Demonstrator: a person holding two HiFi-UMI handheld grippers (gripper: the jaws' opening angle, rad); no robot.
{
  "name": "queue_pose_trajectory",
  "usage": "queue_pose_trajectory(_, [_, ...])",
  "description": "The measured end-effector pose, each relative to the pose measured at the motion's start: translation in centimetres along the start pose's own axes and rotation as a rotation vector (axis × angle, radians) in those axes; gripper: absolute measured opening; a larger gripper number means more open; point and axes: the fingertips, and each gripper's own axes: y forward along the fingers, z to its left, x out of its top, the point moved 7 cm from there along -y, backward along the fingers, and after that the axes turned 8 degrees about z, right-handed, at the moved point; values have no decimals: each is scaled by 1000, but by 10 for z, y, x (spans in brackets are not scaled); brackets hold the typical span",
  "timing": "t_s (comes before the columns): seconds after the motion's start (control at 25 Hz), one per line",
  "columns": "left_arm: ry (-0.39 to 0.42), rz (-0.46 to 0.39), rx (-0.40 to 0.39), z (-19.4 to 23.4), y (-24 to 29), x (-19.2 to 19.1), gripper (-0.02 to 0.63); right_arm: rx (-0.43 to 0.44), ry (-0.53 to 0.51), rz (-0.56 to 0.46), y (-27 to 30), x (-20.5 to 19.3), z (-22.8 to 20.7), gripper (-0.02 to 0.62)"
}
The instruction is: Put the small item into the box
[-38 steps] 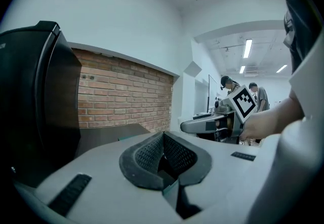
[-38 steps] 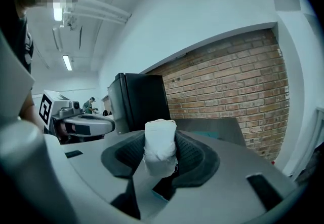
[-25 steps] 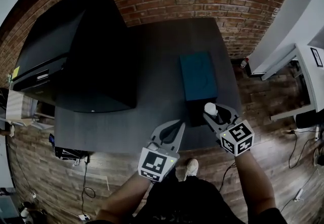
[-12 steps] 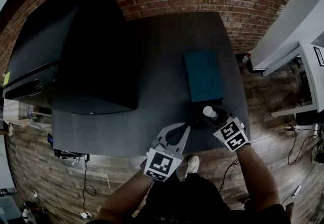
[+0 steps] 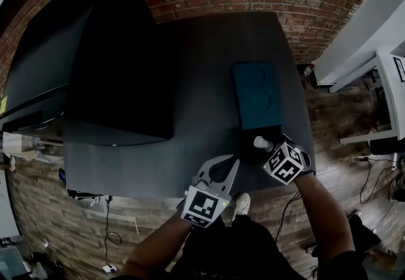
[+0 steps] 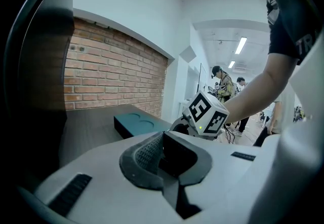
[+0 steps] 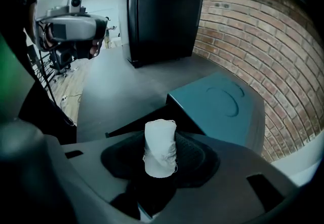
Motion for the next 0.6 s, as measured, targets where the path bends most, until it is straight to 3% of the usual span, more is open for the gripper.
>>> queue_pose_trajectory(0.6, [-25,6,5,9,-1,-4,34,97,-141,167,24,3,10,192])
